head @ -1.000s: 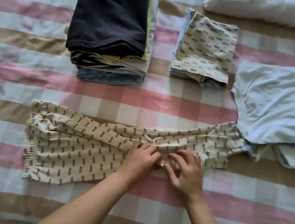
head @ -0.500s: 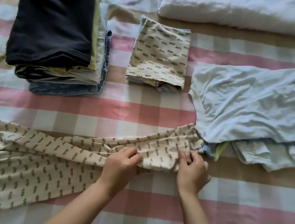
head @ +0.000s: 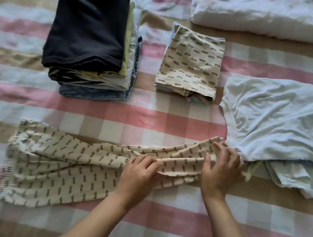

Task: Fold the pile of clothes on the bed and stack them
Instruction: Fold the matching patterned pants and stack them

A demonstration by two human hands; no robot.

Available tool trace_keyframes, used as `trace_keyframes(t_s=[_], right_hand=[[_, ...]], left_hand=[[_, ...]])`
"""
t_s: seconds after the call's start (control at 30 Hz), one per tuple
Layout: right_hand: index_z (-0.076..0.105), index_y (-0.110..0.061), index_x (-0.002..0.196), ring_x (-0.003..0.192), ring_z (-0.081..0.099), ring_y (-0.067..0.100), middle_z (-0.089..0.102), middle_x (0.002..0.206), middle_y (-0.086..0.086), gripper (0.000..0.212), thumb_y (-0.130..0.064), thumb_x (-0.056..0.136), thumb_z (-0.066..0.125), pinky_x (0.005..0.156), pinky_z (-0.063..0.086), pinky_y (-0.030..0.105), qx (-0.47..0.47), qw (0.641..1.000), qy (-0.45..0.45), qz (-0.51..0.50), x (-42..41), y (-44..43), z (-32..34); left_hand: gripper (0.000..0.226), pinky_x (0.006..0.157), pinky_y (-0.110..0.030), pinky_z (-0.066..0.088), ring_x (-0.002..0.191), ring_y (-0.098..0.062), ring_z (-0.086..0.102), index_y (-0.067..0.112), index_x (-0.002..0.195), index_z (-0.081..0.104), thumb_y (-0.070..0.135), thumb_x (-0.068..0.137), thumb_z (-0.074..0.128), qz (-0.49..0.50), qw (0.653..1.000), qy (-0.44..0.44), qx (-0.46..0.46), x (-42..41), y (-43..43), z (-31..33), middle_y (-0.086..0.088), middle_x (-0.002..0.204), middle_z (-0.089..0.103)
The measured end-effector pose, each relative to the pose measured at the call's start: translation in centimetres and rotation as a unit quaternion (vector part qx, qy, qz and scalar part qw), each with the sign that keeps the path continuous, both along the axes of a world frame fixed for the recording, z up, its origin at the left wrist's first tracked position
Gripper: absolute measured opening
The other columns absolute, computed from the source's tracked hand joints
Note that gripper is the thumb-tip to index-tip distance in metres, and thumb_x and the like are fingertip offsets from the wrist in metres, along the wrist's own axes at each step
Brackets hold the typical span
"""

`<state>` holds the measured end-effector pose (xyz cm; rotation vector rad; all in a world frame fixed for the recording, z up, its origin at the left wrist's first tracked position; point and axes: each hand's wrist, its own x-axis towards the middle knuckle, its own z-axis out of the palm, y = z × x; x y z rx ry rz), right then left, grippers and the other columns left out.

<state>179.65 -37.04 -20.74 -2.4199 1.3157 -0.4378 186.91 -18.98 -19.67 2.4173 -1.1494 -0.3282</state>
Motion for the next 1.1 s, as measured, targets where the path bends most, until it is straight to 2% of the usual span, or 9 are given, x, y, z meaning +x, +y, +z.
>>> trace_keyframes(t_s=[0.13, 0.2, 0.27, 0.37, 0.6, 0.77, 0.9, 1.0, 1.1], right_hand=[[0.069, -0.018, 0.085, 0.086, 0.054, 0.026, 0.064, 0.087, 0.001, 0.020, -0.026, 0.081, 0.051, 0.074, 0.036, 0.037, 0.063, 0.974, -0.042, 0.213, 2.7, 7.3, 1.6], [0.069, -0.020, 0.084, 0.087, 0.051, 0.018, 0.065, 0.084, -0.003, 0.009, -0.018, 0.079, 0.061, 0.070, 0.039, 0.037, 0.096, 0.953, -0.043, 0.284, 4.3, 10.9, 1.9], [0.070, -0.019, 0.084, 0.086, 0.056, 0.021, 0.067, 0.083, -0.002, 0.016, -0.008, 0.073, 0.072, 0.069, 0.043, 0.038, 0.125, 0.935, -0.018, 0.331, 6.0, 14.1, 1.9], [0.072, -0.017, 0.093, 0.092, 0.058, 0.027, 0.067, 0.093, 0.002, 0.017, -0.011, 0.078, 0.069, 0.076, 0.044, 0.041, 0.169, 0.917, 0.023, 0.360, 8.5, 17.4, 1.4], [0.060, -0.024, 0.119, 0.114, 0.043, 0.022, 0.057, 0.120, -0.001, 0.030, -0.029, 0.093, 0.047, 0.093, 0.039, 0.039, 0.181, 0.901, 0.093, 0.384, 16.0, 23.8, -0.9], [0.058, -0.022, 0.118, 0.114, 0.045, 0.022, 0.056, 0.122, 0.001, 0.030, -0.032, 0.092, 0.047, 0.093, 0.038, 0.037, 0.194, 0.906, 0.133, 0.352, 20.2, 27.5, -2.1], [0.064, -0.024, 0.102, 0.101, 0.058, 0.021, 0.068, 0.103, -0.003, 0.020, -0.035, 0.089, 0.053, 0.091, 0.043, 0.039, 0.194, 0.922, 0.136, 0.307, 21.8, 28.6, -1.9], [0.068, -0.024, 0.088, 0.086, 0.061, 0.018, 0.070, 0.088, -0.005, 0.014, -0.034, 0.089, 0.058, 0.085, 0.047, 0.039, 0.212, 0.934, 0.077, 0.276, 23.3, 28.3, -0.4], [0.070, -0.021, 0.086, 0.079, 0.059, 0.013, 0.068, 0.086, -0.005, 0.009, -0.028, 0.087, 0.063, 0.072, 0.050, 0.034, 0.207, 0.936, -0.028, 0.283, 24.3, 28.1, 2.0]], left_hand=[[0.017, 0.074, -0.040, 0.050, 0.089, -0.026, 0.062, 0.012, 0.100, 0.070, 0.010, 0.084, 0.064, 0.074, 0.997, 0.019, 0.003, 3.5, 5.2, 0.8, -0.003, 0.095, 0.068], [0.021, 0.074, -0.044, 0.051, 0.090, -0.030, 0.061, 0.009, 0.100, 0.070, 0.002, 0.081, 0.064, 0.110, 0.994, 0.024, 0.013, 5.4, 8.2, 1.1, -0.007, 0.096, 0.067], [0.023, 0.074, -0.046, 0.052, 0.088, -0.034, 0.060, 0.004, 0.097, 0.069, -0.005, 0.077, 0.061, 0.151, 0.988, 0.019, 0.012, 7.4, 11.6, 1.1, -0.013, 0.095, 0.066], [0.032, 0.087, -0.045, 0.046, 0.101, -0.037, 0.055, 0.001, 0.104, 0.067, -0.012, 0.076, 0.059, 0.253, 0.967, 0.008, 0.019, 11.0, 16.6, 0.5, -0.017, 0.106, 0.063], [0.047, 0.106, -0.037, 0.021, 0.129, -0.033, 0.027, 0.012, 0.134, 0.045, 0.006, 0.088, 0.051, 0.430, 0.898, 0.061, 0.075, 17.6, 24.3, -2.0, -0.015, 0.142, 0.032], [0.052, 0.102, -0.034, 0.033, 0.123, -0.029, 0.041, 0.007, 0.131, 0.045, 0.010, 0.082, 0.065, 0.460, 0.873, 0.161, -0.015, 19.4, 25.9, -3.7, -0.015, 0.131, 0.049], [0.023, 0.081, -0.029, 0.048, 0.092, -0.025, 0.063, 0.006, 0.099, 0.065, -0.001, 0.076, 0.069, 0.488, 0.823, 0.256, -0.136, 20.5, 26.3, -3.4, -0.014, 0.100, 0.068], [0.016, 0.074, -0.027, 0.050, 0.077, -0.016, 0.060, 0.013, 0.080, 0.066, -0.003, 0.077, 0.068, 0.490, 0.799, 0.279, -0.209, 21.7, 27.0, -2.1, -0.004, 0.080, 0.067], [0.015, 0.073, -0.026, 0.053, 0.070, -0.012, 0.059, 0.008, 0.079, 0.066, -0.006, 0.076, 0.069, 0.462, 0.791, 0.291, -0.275, 22.4, 27.9, -0.2, 0.001, 0.072, 0.065]])
